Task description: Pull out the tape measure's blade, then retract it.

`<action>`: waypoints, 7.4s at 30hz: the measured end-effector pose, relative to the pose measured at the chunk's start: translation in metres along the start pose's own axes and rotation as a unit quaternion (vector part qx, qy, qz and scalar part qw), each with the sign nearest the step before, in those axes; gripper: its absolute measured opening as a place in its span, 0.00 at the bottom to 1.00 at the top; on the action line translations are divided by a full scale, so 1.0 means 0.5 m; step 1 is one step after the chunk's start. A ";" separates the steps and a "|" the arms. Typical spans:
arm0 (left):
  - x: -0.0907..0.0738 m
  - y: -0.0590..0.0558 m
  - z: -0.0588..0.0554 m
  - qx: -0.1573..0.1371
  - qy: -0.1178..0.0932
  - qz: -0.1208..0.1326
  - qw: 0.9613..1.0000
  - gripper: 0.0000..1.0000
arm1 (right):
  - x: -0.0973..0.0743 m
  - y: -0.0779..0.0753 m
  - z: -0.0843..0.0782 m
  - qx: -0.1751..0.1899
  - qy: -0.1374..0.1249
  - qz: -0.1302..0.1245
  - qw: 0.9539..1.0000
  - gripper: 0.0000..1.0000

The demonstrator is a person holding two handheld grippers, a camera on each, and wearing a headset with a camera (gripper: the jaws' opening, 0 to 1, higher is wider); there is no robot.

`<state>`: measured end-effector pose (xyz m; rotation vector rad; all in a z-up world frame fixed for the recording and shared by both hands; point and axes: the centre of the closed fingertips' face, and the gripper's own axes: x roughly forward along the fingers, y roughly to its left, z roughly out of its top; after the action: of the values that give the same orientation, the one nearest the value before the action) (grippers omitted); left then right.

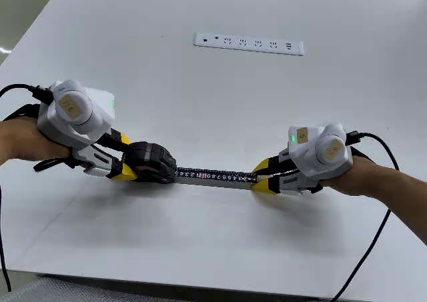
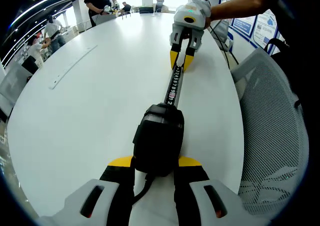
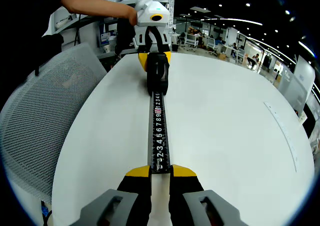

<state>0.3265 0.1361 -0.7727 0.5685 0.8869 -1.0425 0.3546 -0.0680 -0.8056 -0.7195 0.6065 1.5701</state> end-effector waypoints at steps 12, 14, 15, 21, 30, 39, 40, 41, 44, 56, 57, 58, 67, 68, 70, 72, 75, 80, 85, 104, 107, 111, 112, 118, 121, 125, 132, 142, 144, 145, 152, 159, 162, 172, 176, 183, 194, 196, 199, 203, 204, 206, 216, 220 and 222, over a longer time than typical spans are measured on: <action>0.000 -0.001 -0.001 -0.001 0.001 0.000 1.000 0.24 | -0.022 0.002 -0.023 0.005 0.009 -0.001 1.000 0.09; 0.000 -0.001 -0.001 0.000 0.002 0.000 1.000 0.24 | -0.026 0.002 -0.028 0.004 0.011 -0.001 1.000 0.09; 0.000 -0.001 -0.001 0.000 0.002 0.000 1.000 0.24 | -0.028 0.002 -0.031 0.005 0.012 -0.002 1.000 0.09; 0.000 -0.001 -0.001 0.000 0.002 0.000 1.000 0.24 | -0.040 0.003 -0.043 0.009 0.016 -0.003 1.000 0.09; 0.000 -0.001 0.000 0.000 0.004 -0.001 1.000 0.24 | -0.058 0.003 -0.065 0.016 0.023 -0.005 1.000 0.09; 0.000 -0.001 0.000 0.001 0.006 -0.002 1.000 0.24 | -0.069 -0.002 -0.084 0.021 0.029 -0.007 0.999 0.08; 0.000 0.000 0.000 0.001 0.006 -0.002 1.000 0.24 | -0.072 -0.001 -0.086 0.021 0.030 -0.008 0.999 0.08; 0.000 0.000 0.000 0.001 0.006 -0.002 1.000 0.24 | -0.073 -0.002 -0.088 0.022 0.031 -0.008 0.999 0.08; 0.000 -0.001 0.000 0.001 0.006 -0.003 1.000 0.24 | -0.077 0.000 -0.092 0.023 0.032 -0.010 0.999 0.08; -0.001 -0.001 0.000 0.003 0.008 -0.005 1.000 0.24 | -0.097 0.003 -0.114 0.031 0.036 -0.015 0.999 0.09; -0.001 -0.001 0.000 0.003 0.008 -0.005 1.000 0.24 | -0.097 0.003 -0.114 0.032 0.037 -0.015 0.999 0.09; -0.001 -0.001 0.000 0.003 0.008 -0.005 1.000 0.24 | -0.097 0.003 -0.113 0.031 0.037 -0.016 0.999 0.09; 0.001 0.001 0.000 0.008 0.012 -0.005 1.000 0.25 | -0.092 0.001 -0.105 0.025 0.044 -0.016 0.999 0.10; 0.001 0.001 0.000 0.008 0.012 -0.005 1.000 0.25 | -0.094 0.001 -0.106 0.023 0.046 -0.016 0.999 0.10; 0.001 0.002 0.001 0.009 0.012 -0.004 1.000 0.25 | -0.094 0.000 -0.107 0.021 0.050 -0.016 0.998 0.10; 0.002 0.002 0.003 0.008 0.011 -0.004 1.000 0.25 | -0.094 0.000 -0.106 0.022 0.054 -0.014 0.998 0.10; 0.002 0.002 0.004 0.006 0.011 -0.005 1.000 0.25 | -0.095 0.001 -0.106 0.018 0.062 -0.011 0.998 0.11; 0.002 0.001 0.005 0.006 0.012 -0.007 1.000 0.26 | -0.097 0.001 -0.110 0.017 0.067 -0.010 0.998 0.11; 0.003 -0.001 0.005 0.011 0.022 -0.009 1.000 0.26 | -0.098 0.000 -0.112 0.019 0.071 -0.011 0.997 0.12; -0.004 0.008 0.001 0.012 0.030 0.006 0.999 0.34 | -0.102 -0.007 -0.108 0.015 0.071 -0.025 0.997 0.21; -0.007 0.004 0.000 0.009 0.031 0.002 0.999 0.38 | -0.107 -0.007 -0.107 0.015 0.071 -0.029 0.997 0.24; -0.010 0.001 -0.003 0.002 0.031 0.001 1.000 0.43 | -0.113 -0.007 -0.109 0.022 0.072 -0.037 0.997 0.29; -0.011 -0.002 -0.005 -0.002 0.031 -0.001 1.000 0.45 | -0.115 -0.005 -0.109 0.024 0.070 -0.038 0.997 0.30; -0.019 -0.009 -0.006 -0.012 0.023 -0.001 1.000 0.52 | -0.127 0.001 -0.107 0.030 0.073 -0.048 0.996 0.38; -0.022 -0.016 -0.008 -0.021 0.019 -0.002 1.000 0.57 | -0.132 0.007 -0.105 0.035 0.073 -0.052 0.995 0.43; -0.025 -0.023 -0.011 -0.033 0.012 0.002 0.999 0.61 | -0.136 0.012 -0.105 0.046 0.073 -0.056 0.995 0.49; -0.031 -0.039 -0.018 -0.054 0.003 0.008 0.998 0.65 | -0.143 0.028 -0.104 0.059 0.071 -0.061 0.994 0.55; -0.037 -0.061 -0.019 -0.079 -0.013 0.015 0.997 0.72 | -0.147 0.056 -0.098 0.090 0.060 -0.068 0.992 0.68; -0.039 -0.065 -0.018 -0.084 -0.018 0.017 0.996 0.72 | -0.149 0.059 -0.097 0.093 0.058 -0.072 0.991 0.70; -0.040 -0.067 -0.018 -0.087 -0.020 0.018 0.996 0.73 | -0.150 0.060 -0.096 0.095 0.057 -0.074 0.991 0.71; -0.045 -0.080 -0.013 -0.108 -0.041 0.033 0.993 0.79 | -0.155 0.070 -0.092 0.113 0.045 -0.093 0.988 0.77; -0.045 -0.093 -0.007 -0.132 -0.064 0.045 0.988 0.84 | -0.156 0.084 -0.086 0.135 0.030 -0.105 0.985 0.81; -0.044 -0.100 -0.008 -0.139 -0.069 0.049 0.987 0.85 | -0.157 0.087 -0.086 0.145 0.026 -0.114 0.982 0.82; -0.045 -0.117 0.000 -0.168 -0.098 0.066 0.979 0.91 | -0.160 0.095 -0.072 0.173 0.005 -0.141 0.975 0.87; -0.047 -0.123 0.002 -0.179 -0.107 0.075 0.975 0.92 | -0.160 0.100 -0.067 0.183 -0.001 -0.148 0.972 0.88; -0.051 -0.130 0.008 -0.204 -0.126 0.092 0.967 0.96 | -0.164 0.109 -0.049 0.203 -0.021 -0.161 0.966 0.91; -0.055 -0.150 0.014 -0.227 -0.144 0.112 0.957 0.99 | -0.165 0.120 -0.038 0.225 -0.038 -0.183 0.956 0.94; -0.059 -0.150 0.017 -0.232 -0.151 0.120 0.953 0.99 | -0.164 0.125 -0.035 0.227 -0.041 -0.186 0.955 0.94; -0.061 -0.151 0.022 -0.237 -0.159 0.126 0.950 0.99 | -0.162 0.127 -0.035 0.232 -0.044 -0.192 0.952 0.95; -0.061 -0.155 0.028 -0.242 -0.166 0.140 0.946 0.99 | -0.164 0.133 -0.027 0.243 -0.050 -0.204 0.947 0.97; -0.060 -0.157 0.031 -0.244 -0.168 0.143 0.944 0.99 | -0.164 0.134 -0.025 0.245 -0.052 -0.206 0.946 0.97; -0.058 -0.159 0.037 -0.247 -0.174 0.149 0.941 0.99 | -0.164 0.133 -0.019 0.248 -0.057 -0.215 0.943 0.98; -0.060 -0.162 0.056 -0.265 -0.186 0.189 0.927 0.99 | -0.167 0.137 -0.005 0.275 -0.073 -0.248 0.926 0.99; -0.060 -0.164 0.058 -0.267 -0.184 0.196 0.925 0.99 | -0.169 0.134 0.002 0.281 -0.077 -0.260 0.921 0.99; -0.063 -0.163 0.060 -0.278 -0.188 0.204 0.920 0.99 | -0.170 0.134 0.008 0.287 -0.078 -0.265 0.917 0.99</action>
<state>0.2561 0.0949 -0.7298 0.0530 0.6410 -0.4573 0.2932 -0.1297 -0.7413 -0.2697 0.6444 0.8656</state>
